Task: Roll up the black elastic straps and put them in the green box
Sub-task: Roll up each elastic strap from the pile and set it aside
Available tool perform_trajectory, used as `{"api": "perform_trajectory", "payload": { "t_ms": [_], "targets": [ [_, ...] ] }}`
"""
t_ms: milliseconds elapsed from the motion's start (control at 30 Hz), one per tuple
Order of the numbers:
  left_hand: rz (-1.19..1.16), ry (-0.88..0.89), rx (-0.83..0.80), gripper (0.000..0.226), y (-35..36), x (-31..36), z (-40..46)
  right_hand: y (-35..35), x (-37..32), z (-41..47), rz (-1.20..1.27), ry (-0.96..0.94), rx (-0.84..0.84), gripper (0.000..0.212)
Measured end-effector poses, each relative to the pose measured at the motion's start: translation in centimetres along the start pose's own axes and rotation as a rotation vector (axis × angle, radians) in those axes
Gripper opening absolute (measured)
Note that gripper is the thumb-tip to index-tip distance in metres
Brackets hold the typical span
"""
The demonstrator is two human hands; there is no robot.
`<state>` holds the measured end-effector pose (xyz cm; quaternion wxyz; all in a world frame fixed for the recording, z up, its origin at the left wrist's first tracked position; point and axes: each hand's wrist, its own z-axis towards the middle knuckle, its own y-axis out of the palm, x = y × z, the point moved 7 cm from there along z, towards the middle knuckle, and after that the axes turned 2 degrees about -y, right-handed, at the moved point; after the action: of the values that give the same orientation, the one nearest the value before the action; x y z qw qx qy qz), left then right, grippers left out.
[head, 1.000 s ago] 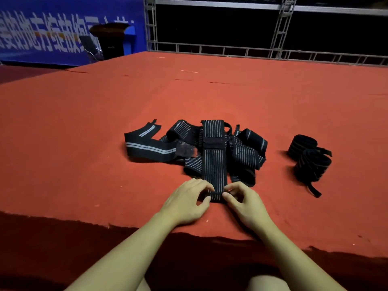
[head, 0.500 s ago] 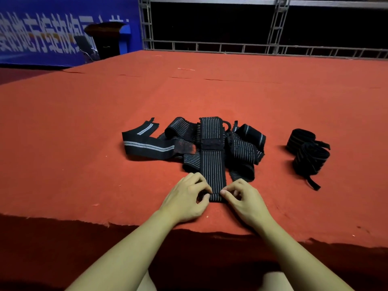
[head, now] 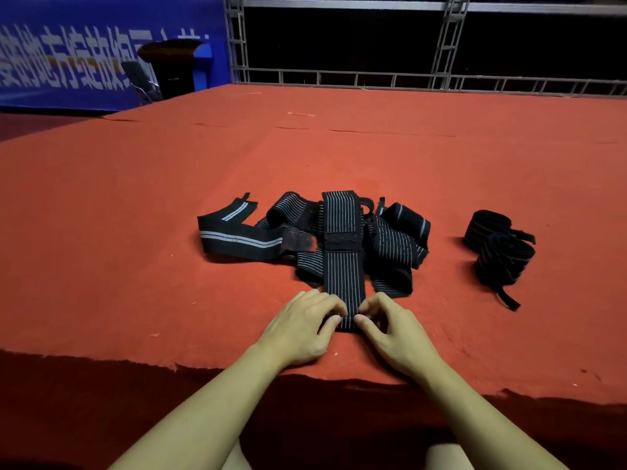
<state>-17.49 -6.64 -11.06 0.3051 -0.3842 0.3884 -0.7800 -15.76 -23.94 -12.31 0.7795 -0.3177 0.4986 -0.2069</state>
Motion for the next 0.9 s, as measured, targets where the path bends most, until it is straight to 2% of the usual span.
{"api": "perform_trajectory", "payload": {
  "t_ms": [133, 400, 600, 733, 900],
  "targets": [
    [0.019, 0.008, 0.008, 0.007, -0.13, 0.24, 0.02, -0.14, 0.37, 0.15, -0.025, 0.023, 0.030, 0.013],
    [0.037, 0.002, 0.121, 0.015, -0.33, -0.22, -0.20, -0.08, 0.10, -0.01, -0.012, -0.007, 0.063, 0.011],
    [0.113, -0.014, 0.105, 0.024, -0.15, -0.29, -0.23, 0.07, -0.55, -0.29, -0.097, -0.110, 0.041, 0.016],
    [0.099, -0.018, 0.096, 0.023, -0.01, -0.38, -0.20, 0.16, -0.37, -0.20, -0.105, -0.109, 0.033, 0.021],
    [0.072, -0.029, 0.077, 0.023, -0.24, -0.23, -0.22, 0.09, -0.05, -0.17, -0.065, -0.064, 0.035, 0.018]
  ]
}}
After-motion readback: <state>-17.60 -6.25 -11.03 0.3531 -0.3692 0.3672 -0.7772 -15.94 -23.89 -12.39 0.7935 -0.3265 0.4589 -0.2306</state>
